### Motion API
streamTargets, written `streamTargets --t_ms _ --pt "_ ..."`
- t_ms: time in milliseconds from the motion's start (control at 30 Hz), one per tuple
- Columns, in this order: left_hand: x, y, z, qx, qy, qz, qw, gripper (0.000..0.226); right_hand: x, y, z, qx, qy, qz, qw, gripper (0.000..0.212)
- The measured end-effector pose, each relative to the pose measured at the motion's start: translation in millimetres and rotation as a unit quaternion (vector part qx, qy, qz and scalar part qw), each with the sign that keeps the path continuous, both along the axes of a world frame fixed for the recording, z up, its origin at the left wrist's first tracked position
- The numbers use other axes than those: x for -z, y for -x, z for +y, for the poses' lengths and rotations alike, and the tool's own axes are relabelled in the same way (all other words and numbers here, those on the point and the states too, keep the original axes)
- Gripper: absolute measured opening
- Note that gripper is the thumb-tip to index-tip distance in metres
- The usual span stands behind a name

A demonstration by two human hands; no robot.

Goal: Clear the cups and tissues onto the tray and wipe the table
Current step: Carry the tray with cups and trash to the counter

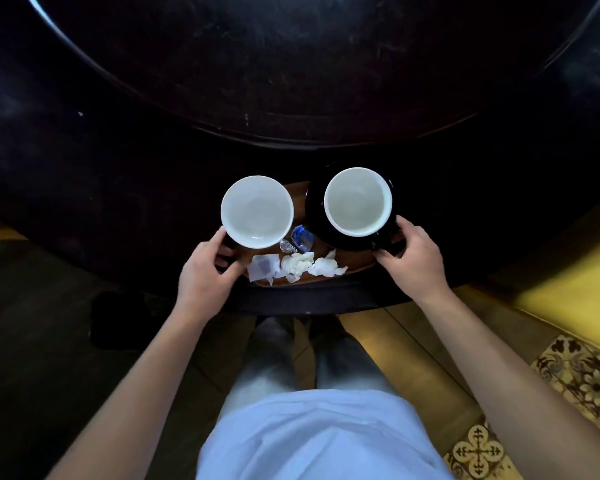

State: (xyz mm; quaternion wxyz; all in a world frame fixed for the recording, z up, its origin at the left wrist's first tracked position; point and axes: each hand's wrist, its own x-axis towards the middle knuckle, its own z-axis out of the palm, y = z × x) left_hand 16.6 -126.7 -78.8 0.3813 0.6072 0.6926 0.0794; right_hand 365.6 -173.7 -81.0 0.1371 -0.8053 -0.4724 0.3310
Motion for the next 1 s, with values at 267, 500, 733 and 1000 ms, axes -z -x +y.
streamTargets --t_ms 267,500,733,1000 --pt "6.3 -1.6 10.4 0.045 0.02 0.016 0.999 0.049 1.5 -6.2 10.6 0.024 0.027 0.099 0.994 0.064" --pt "-1.1 -0.6 12.2 -0.039 0.087 -0.093 0.991 0.065 -1.6 -14.3 7.9 0.064 0.032 0.238 0.969 0.073" --pt "-11.6 -5.8 7.5 -0.131 0.178 -0.257 0.941 0.074 -5.8 -5.3 -1.2 0.146 0.052 0.343 0.926 0.089" --pt "-8.5 -0.8 11.6 -0.145 0.193 -0.298 0.924 0.069 -8.0 -1.5 0.8 0.188 0.047 0.374 0.907 0.083"
